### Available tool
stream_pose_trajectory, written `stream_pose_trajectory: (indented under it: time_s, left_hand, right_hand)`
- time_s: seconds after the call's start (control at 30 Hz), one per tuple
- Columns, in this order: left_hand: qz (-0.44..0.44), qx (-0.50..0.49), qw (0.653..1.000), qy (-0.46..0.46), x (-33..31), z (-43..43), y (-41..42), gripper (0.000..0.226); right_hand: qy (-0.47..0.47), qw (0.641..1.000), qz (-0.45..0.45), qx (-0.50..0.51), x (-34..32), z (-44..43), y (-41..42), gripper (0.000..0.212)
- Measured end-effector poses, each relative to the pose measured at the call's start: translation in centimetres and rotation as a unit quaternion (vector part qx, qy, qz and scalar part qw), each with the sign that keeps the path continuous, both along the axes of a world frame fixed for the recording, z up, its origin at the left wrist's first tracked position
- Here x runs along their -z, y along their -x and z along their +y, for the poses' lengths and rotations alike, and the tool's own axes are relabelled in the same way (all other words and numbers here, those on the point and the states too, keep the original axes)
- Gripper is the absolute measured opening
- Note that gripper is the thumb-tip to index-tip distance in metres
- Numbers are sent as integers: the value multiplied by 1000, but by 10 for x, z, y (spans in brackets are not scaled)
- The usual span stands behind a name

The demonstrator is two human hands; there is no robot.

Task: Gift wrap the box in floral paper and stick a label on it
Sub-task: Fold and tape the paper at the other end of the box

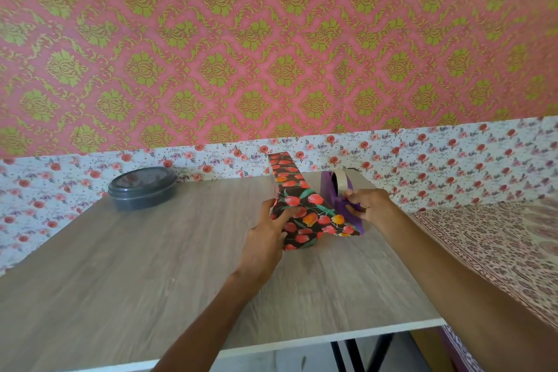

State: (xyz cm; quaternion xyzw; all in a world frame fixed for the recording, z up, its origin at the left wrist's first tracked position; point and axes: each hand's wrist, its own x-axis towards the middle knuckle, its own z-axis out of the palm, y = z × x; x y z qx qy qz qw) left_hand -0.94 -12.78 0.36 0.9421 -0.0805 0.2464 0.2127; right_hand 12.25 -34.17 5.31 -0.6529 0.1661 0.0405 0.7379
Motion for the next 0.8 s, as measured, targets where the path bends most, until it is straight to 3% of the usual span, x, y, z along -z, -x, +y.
stream_pose_trajectory:
  time_s: [0.13,0.3,0.57,0.67,0.8]
  left_hand:
    - [-3,5,1000,3,0,0,1,55]
    - [-17,-3,1000,8,1,-1,1,55]
    - [-15,-5,1000,13,-2,-3,6,55]
    - [-13,-6,1000,12,-3,-2,5,55]
    - [-16,-6,1000,11,0,-1,2,58]
  right_hand:
    - [-75,997,-29,-5,-1,0,14,26]
    - [-110,991,-68,-22,7,-3,28,17]
    - [-44,996,-78,9,30,-2,23,14]
    - [70,994,-82,26,33,-2,19,10]
    - [246,961,-124,16,32,-6,28,6]
